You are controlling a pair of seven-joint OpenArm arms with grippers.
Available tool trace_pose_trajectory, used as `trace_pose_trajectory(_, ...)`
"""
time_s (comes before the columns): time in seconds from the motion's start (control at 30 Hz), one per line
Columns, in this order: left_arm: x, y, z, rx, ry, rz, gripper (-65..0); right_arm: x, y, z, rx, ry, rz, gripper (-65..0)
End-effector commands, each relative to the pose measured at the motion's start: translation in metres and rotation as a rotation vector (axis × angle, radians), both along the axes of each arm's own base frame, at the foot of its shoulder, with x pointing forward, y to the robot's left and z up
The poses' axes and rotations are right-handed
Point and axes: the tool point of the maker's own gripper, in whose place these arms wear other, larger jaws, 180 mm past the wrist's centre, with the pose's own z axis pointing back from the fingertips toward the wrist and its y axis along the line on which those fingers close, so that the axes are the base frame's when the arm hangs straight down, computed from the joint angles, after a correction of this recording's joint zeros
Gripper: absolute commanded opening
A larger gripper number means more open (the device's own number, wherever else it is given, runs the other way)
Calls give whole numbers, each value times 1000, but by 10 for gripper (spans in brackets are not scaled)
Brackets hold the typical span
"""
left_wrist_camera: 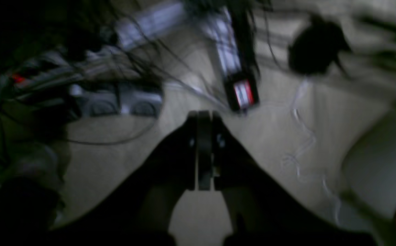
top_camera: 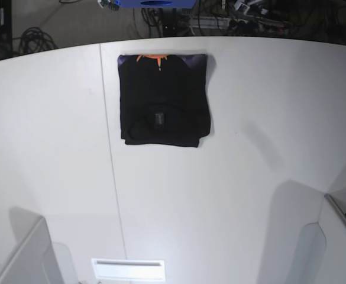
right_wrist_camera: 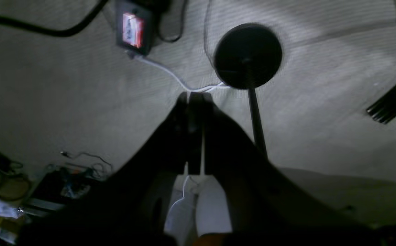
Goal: Fold the T-shirt properly
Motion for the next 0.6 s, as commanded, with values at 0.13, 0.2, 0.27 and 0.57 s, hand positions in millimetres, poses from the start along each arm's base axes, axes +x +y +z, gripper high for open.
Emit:
trace_pose_trajectory(0.13,0,10,1,21,-6,0,-650,-8,14,1,26,13,-7,-650)
trace_pose_trajectory(0.2,8,10,0,21,-19,0,-650,-8,15,1,24,12,-7,-650)
trace_pose_trajectory(0.27,13,10,-1,21,-26,0,-650,-3,14,0,23,3,-7,-650)
trace_pose_trajectory(0.57,33,10,-3,22,-53,-2,-650,4,11,-1,18,-9,-5,-650)
